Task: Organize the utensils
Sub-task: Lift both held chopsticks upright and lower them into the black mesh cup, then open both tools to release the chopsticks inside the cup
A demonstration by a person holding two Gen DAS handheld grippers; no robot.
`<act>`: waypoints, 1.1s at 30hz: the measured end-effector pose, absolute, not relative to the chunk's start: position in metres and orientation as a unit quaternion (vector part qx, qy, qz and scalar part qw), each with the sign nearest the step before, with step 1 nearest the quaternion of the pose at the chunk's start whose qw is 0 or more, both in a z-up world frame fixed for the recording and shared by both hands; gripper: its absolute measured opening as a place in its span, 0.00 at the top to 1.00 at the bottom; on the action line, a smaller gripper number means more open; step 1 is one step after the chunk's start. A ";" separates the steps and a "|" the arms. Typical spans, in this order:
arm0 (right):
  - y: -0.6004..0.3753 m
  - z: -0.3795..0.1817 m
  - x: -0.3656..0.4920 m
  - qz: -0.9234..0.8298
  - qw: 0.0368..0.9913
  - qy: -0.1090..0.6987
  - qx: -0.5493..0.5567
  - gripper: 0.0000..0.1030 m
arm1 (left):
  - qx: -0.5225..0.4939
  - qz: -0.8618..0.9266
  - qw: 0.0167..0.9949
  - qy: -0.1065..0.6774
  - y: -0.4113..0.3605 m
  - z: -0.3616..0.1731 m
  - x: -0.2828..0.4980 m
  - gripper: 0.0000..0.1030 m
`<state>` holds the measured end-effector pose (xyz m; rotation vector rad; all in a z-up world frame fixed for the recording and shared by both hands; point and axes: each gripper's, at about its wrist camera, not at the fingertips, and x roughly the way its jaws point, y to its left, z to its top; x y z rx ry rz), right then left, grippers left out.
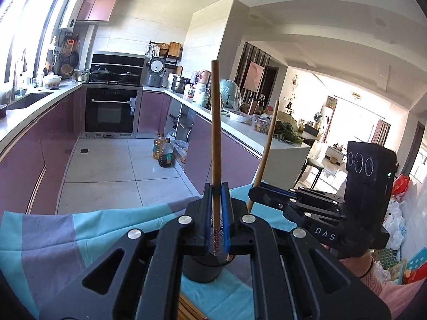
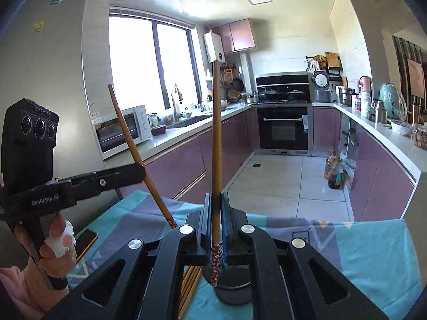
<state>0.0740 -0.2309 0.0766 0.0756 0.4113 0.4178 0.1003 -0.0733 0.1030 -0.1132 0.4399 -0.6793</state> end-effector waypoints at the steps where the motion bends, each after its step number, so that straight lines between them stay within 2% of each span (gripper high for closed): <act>1: -0.232 0.076 0.079 0.199 0.958 0.202 0.036 0.95 | -0.050 -0.329 0.918 0.216 -0.079 0.103 0.102 0.93; 14: -0.226 0.028 0.115 0.186 0.941 0.283 0.026 0.95 | -0.004 -0.310 0.899 0.310 -0.124 0.036 0.141 0.93; 22: -0.217 0.009 0.128 0.182 0.926 0.329 0.019 0.95 | 0.011 -0.307 0.890 0.338 -0.129 0.007 0.158 0.93; 33: -0.214 0.001 0.145 0.175 0.918 0.355 0.024 0.94 | 0.002 -0.295 0.889 0.350 -0.125 -0.005 0.186 0.93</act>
